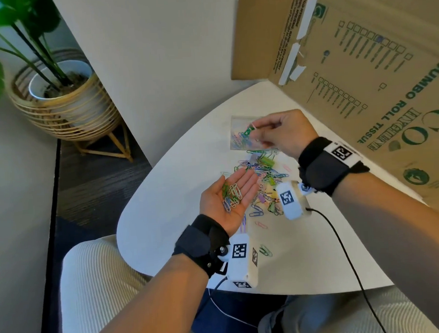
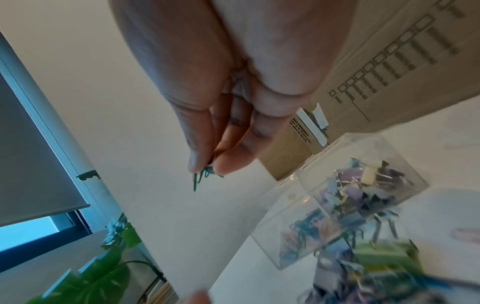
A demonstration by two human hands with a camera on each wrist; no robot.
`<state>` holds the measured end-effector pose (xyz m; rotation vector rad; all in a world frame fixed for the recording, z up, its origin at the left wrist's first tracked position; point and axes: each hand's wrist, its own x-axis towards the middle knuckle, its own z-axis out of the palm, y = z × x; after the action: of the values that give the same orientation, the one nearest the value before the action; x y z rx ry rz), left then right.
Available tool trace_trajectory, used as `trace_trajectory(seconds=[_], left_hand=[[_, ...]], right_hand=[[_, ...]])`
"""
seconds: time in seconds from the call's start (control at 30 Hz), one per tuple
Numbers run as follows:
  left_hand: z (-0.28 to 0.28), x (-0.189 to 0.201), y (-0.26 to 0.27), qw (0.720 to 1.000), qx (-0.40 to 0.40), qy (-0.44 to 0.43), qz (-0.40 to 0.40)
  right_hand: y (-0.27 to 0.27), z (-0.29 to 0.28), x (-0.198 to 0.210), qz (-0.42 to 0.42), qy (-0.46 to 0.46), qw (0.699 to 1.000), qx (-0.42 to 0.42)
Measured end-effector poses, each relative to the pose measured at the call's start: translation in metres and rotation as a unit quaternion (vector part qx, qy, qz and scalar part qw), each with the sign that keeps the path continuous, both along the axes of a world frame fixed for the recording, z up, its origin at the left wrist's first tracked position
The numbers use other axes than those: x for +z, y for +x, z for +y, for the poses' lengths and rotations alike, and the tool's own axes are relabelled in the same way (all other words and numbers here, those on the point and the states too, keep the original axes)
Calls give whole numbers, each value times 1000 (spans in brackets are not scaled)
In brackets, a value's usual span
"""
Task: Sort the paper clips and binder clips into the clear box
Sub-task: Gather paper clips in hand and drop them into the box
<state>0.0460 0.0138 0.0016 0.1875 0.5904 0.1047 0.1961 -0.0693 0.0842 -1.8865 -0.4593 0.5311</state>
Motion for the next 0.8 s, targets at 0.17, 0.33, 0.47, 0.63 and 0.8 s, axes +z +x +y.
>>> trace_trajectory(seconds=[0.17,0.33,0.47,0.63,0.8], left_hand=[[5,-1,-2,1000,1,2,6],[10,0,-3,1000,4,10,12],[13,-2,-1,1000,10,14,14],[8,-1,5,1000,1,25,13],[1,2,7,1000,-1,21,0]], right_hand=[[33,33,-8,-56,-65,995,-44],[41,39,-21,-112,-240,964,19],[17,25,-11,-162,-186,969,29],[-35,0,-1,-174,-194,947,190],[-65,-13,-9,-217,-281,898,262]])
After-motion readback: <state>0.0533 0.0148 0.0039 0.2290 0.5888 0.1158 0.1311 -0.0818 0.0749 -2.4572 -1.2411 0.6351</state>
